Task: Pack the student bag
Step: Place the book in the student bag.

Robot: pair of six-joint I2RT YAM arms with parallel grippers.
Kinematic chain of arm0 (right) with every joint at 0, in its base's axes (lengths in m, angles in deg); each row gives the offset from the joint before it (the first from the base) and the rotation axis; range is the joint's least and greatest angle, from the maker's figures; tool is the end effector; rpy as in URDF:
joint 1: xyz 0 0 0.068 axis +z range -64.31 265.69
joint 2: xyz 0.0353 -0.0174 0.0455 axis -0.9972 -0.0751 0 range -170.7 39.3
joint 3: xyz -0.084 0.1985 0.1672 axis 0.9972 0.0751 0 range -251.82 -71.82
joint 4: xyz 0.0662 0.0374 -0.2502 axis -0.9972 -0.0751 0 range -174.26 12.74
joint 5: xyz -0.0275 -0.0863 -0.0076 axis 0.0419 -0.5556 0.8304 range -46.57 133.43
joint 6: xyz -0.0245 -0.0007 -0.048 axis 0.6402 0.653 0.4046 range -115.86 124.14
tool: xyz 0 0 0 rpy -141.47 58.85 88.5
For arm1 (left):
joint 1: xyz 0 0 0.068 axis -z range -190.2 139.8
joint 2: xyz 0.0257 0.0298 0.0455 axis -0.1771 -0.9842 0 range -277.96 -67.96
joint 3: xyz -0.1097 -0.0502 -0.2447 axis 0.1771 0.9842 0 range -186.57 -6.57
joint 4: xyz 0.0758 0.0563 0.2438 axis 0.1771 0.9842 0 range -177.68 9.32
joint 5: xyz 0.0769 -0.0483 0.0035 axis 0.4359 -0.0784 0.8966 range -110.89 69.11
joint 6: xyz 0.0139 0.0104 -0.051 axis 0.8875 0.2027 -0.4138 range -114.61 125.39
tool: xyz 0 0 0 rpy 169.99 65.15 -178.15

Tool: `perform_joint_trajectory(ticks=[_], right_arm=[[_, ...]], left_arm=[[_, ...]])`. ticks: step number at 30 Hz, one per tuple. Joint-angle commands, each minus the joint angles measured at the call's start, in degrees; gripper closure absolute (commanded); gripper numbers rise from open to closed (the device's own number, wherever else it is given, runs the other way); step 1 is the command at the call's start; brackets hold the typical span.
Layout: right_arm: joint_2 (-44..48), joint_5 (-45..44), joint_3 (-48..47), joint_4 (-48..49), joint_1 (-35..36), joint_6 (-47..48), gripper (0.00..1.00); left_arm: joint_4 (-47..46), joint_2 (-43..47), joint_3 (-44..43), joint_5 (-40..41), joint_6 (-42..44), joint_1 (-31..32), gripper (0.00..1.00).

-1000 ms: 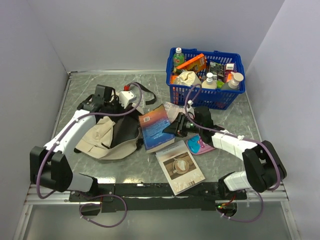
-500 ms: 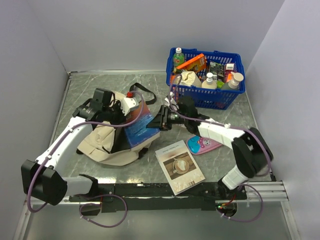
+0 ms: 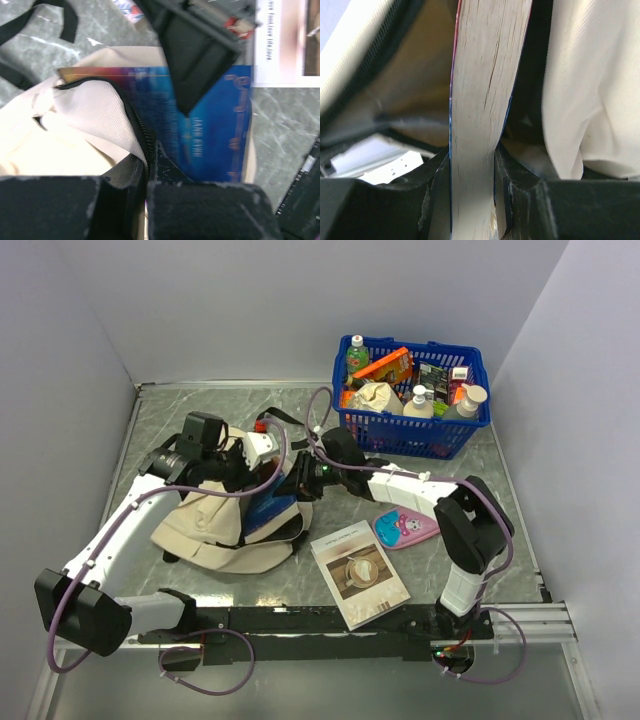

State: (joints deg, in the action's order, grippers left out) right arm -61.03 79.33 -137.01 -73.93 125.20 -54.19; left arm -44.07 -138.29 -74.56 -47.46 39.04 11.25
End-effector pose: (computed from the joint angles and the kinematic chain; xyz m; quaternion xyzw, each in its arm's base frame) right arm 0.2874 0.2639 0.2270 -0.0120 0.8446 0.5256 0.1010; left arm 0.2286 -0.1069 0.3360 0.4937 0.7600 -0.1730 0.3855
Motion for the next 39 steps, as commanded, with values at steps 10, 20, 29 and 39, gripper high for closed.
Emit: perform_joint_trajectory(ticks=[10,20,29,39], right_arm=[[-1.4,-35.1,-6.3,17.1,10.8,0.0,1.00],[-6.6,-28.9,-9.2,18.6,13.8,0.0,0.63],[2.9,-23.8,2.6,10.2,9.3,8.6,0.31],[1.2,-23.9,0.1,2.1,7.4,12.0,0.62]], left_arm=[[-6.4,0.5,-2.8,-9.2,-10.3,0.7,0.99],[-6.9,-1.2,-5.4,-9.1,-10.9,0.6,0.99],[-6.0,0.5,-0.8,-8.0,-7.0,0.5,0.99],[-5.4,0.9,-0.3,-7.1,-5.6,0.5,0.99]])
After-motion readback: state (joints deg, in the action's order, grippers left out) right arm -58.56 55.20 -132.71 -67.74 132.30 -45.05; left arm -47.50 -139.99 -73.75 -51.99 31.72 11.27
